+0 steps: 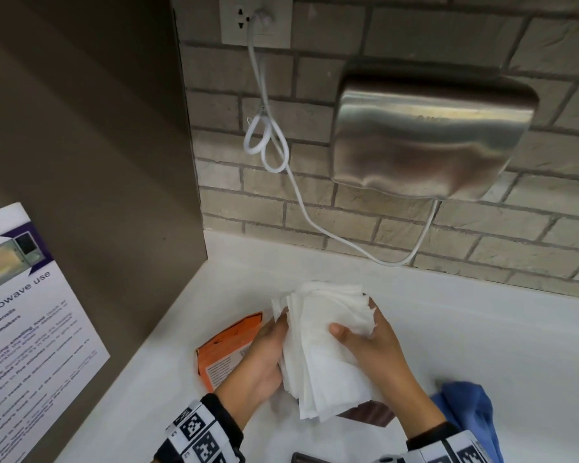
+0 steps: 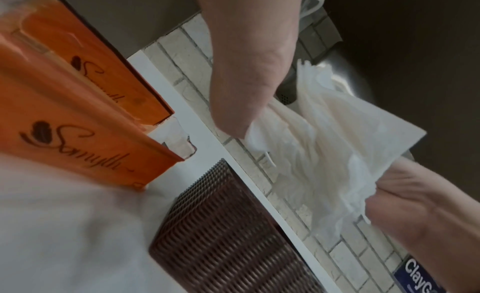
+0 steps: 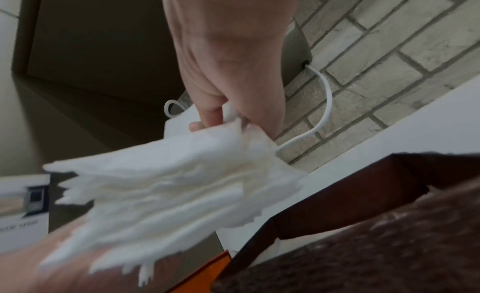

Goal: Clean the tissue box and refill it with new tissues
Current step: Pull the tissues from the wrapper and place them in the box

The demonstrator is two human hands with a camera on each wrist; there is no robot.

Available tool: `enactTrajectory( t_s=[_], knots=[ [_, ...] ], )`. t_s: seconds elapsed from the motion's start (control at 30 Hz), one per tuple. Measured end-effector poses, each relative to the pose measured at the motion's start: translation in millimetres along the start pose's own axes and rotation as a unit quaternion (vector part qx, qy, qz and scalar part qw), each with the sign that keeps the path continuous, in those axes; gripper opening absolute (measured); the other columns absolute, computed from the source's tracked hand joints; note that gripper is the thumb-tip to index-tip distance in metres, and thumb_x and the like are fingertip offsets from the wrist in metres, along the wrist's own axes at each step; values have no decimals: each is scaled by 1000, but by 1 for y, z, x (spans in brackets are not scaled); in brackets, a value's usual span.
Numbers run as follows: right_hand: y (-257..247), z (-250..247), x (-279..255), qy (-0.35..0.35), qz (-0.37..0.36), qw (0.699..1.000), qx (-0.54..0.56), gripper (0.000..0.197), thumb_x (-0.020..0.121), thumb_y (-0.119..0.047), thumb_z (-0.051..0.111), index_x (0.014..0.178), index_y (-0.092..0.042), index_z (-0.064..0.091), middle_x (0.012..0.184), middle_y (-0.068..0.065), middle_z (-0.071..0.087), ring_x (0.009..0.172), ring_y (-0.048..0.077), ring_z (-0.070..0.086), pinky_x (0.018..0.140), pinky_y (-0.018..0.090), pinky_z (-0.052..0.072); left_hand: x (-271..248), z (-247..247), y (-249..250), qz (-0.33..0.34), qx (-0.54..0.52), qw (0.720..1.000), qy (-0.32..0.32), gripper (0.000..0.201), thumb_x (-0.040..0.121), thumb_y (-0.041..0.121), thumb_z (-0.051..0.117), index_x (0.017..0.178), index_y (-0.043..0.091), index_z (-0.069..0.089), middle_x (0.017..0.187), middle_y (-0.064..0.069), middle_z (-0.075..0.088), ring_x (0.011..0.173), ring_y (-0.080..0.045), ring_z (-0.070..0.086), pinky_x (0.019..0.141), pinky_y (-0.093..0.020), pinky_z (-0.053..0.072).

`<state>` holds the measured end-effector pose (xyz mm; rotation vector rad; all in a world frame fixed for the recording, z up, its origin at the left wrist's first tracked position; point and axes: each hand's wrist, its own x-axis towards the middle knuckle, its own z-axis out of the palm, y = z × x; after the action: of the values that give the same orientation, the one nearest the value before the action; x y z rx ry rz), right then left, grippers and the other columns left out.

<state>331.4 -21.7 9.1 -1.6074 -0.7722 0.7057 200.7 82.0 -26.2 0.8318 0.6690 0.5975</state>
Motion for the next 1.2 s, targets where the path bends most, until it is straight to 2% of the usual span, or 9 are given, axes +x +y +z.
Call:
enactTrajectory(
  t_s=[0.17,0.27,0.33,0.43,0.63,0.73,0.93,1.07,1.2],
  knots=[
    [2,-9,3,-8,61,992,106,57,63,-42,77,115,-21,63,104,2,75,97,23,71,89,46,55,0,-2,-2,-9,-12,1000,12,22,98,21,56,107,6,70,94,-11,78,83,-25,76,76,-39,59],
    [-5,-17,4,-29,74,991,106,41,76,-32,73,112,-15,64,100,4,76,91,22,73,75,34,58,1,-2,-3,-19,-7,1000,21,27,97,23,58,115,6,69,112,-18,73,102,-32,71,96,-51,53],
    [-8,-18,4,-49,73,995,55,31,82,-26,72,110,-17,65,96,0,77,86,17,74,68,25,57,1,-1,-3,-13,-3,1000,20,27,98,24,57,115,7,69,112,-17,73,102,-32,71,94,-50,54],
    [-9,-12,3,-59,56,995,-64,30,82,-28,74,109,-25,63,104,-4,72,93,14,69,81,29,54,3,1,-2,14,17,999,26,26,101,27,52,116,13,67,109,-9,76,98,-23,73,82,-39,58],
    [-11,-4,3,-26,24,989,-146,35,80,-24,76,93,-36,46,112,-3,51,101,17,52,89,29,42,8,0,-4,15,48,996,67,37,102,35,47,131,15,59,119,-7,72,110,-24,69,100,-47,52],
    [-6,0,-1,26,-23,984,-175,36,78,-20,76,92,-30,44,101,-8,47,91,12,51,76,25,41,11,-3,-4,11,51,996,76,35,103,33,47,128,12,61,115,-9,73,106,-25,70,95,-44,55],
    [5,-5,-5,-7,-35,993,-114,26,79,-12,74,78,-29,55,71,-18,64,65,0,55,62,19,42,14,-5,-6,25,59,993,95,33,102,33,47,128,14,58,114,-9,72,102,-24,70,77,-34,56],
    [-4,-4,0,-8,11,1000,-25,31,79,-21,76,104,-31,60,100,-7,71,95,15,66,86,37,54,10,-4,-8,51,114,990,60,35,98,42,51,130,27,57,116,2,73,106,-19,70,89,-39,57],
    [-10,1,9,14,7,998,-66,35,80,-29,75,109,-25,56,104,-8,67,94,10,64,82,29,54,5,5,-5,52,110,992,36,29,99,36,51,123,23,62,104,3,77,96,-15,74,74,-29,59]
  ],
)
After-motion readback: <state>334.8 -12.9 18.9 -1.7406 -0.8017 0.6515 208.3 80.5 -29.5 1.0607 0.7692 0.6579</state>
